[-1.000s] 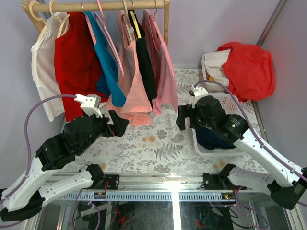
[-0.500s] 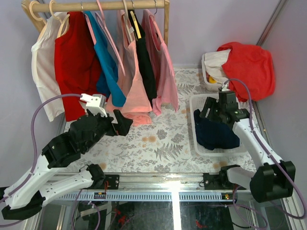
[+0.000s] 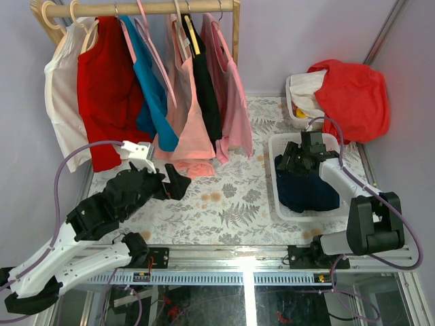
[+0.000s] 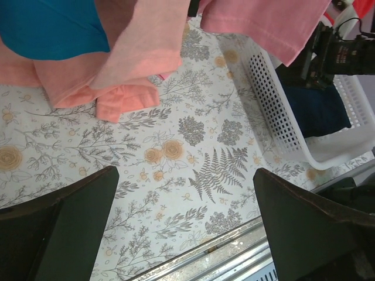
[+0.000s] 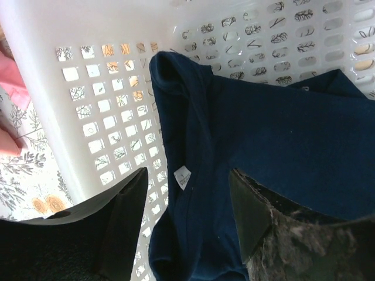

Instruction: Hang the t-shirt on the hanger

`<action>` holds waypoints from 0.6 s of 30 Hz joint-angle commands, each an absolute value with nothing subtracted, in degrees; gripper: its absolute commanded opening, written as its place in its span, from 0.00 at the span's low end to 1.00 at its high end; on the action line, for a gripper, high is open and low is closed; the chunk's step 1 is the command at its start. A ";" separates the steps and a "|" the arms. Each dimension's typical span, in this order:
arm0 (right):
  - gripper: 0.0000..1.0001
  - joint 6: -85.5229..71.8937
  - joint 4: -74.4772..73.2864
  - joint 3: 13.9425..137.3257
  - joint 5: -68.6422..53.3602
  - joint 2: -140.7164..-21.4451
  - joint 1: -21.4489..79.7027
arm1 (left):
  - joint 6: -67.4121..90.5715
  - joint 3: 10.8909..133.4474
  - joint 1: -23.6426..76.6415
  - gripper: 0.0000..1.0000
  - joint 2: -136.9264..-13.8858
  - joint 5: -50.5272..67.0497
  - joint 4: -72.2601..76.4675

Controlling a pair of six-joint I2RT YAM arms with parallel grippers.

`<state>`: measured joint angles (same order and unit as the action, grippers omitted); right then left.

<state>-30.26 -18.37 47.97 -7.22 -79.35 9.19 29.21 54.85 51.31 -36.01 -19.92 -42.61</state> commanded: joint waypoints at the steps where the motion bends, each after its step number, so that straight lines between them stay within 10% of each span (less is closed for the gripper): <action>1: 0.62 -31.24 -15.00 49.16 -8.20 -80.84 8.93 | 28.36 54.98 50.88 1.00 -36.49 -17.81 -38.48; 6: 0.53 -31.71 -13.64 47.70 -8.45 -81.37 8.95 | 27.87 55.11 50.89 0.99 -36.66 -16.86 -38.48; 14: 0.03 -30.45 -15.74 48.99 -8.45 -79.48 8.95 | 27.25 54.93 50.91 1.00 -36.73 -15.16 -37.21; 18: 0.00 -29.70 -17.98 50.88 -7.70 -74.84 8.91 | 26.66 55.45 50.90 1.00 -36.64 -14.17 -37.34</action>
<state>-30.83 -16.45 47.62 -7.35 -80.40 9.19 28.40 54.85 51.31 -36.80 -16.23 -40.73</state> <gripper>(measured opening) 0.011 0.994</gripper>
